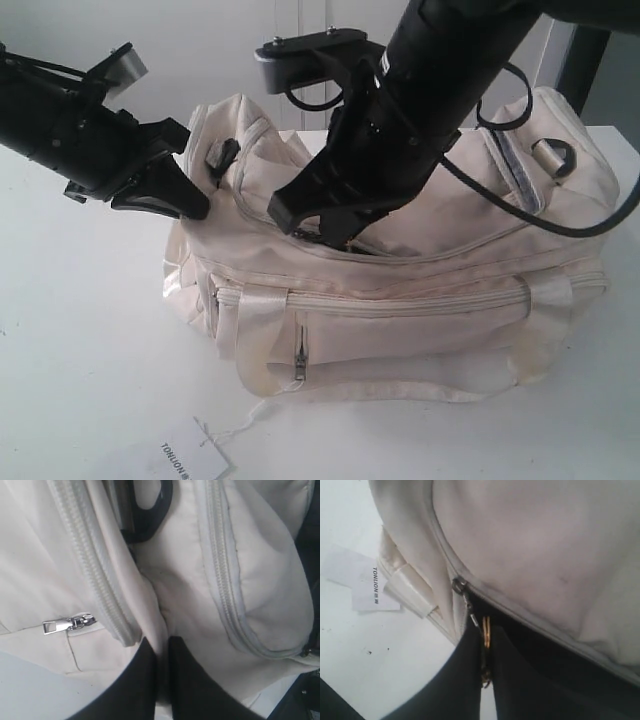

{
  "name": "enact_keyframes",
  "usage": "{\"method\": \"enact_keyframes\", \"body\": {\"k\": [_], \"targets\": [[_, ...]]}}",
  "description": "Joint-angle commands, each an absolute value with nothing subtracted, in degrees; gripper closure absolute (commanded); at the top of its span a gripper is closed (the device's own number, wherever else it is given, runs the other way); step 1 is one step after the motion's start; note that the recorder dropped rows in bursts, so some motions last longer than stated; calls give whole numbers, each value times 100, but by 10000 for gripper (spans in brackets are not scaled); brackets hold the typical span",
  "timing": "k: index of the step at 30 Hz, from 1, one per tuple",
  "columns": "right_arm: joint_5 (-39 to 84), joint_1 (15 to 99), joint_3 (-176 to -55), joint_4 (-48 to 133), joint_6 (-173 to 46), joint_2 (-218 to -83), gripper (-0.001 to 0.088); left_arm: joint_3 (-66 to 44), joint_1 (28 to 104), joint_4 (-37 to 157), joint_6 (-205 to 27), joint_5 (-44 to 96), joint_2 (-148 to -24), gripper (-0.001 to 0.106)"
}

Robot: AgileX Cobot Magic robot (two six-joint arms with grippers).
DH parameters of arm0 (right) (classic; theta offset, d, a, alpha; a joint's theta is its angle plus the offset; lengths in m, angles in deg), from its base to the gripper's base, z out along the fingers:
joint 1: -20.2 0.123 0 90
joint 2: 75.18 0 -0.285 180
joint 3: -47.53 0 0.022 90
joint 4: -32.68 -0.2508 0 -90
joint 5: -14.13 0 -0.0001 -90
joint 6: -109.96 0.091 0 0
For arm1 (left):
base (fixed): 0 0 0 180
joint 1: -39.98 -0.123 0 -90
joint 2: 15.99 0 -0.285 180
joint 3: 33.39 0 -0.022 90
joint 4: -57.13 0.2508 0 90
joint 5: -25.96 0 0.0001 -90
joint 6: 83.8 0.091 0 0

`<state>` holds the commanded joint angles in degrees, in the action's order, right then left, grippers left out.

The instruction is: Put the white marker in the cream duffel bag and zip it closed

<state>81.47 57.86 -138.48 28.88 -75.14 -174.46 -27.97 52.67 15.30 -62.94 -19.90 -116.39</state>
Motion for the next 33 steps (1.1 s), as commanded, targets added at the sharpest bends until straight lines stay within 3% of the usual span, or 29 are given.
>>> {"method": "enact_keyframes", "body": {"k": [33], "targets": [[8409,5786,-13848,6104,-6828,-16904,868,-2797,5267,2805,-6294,-1954,-11639,1053]]}}
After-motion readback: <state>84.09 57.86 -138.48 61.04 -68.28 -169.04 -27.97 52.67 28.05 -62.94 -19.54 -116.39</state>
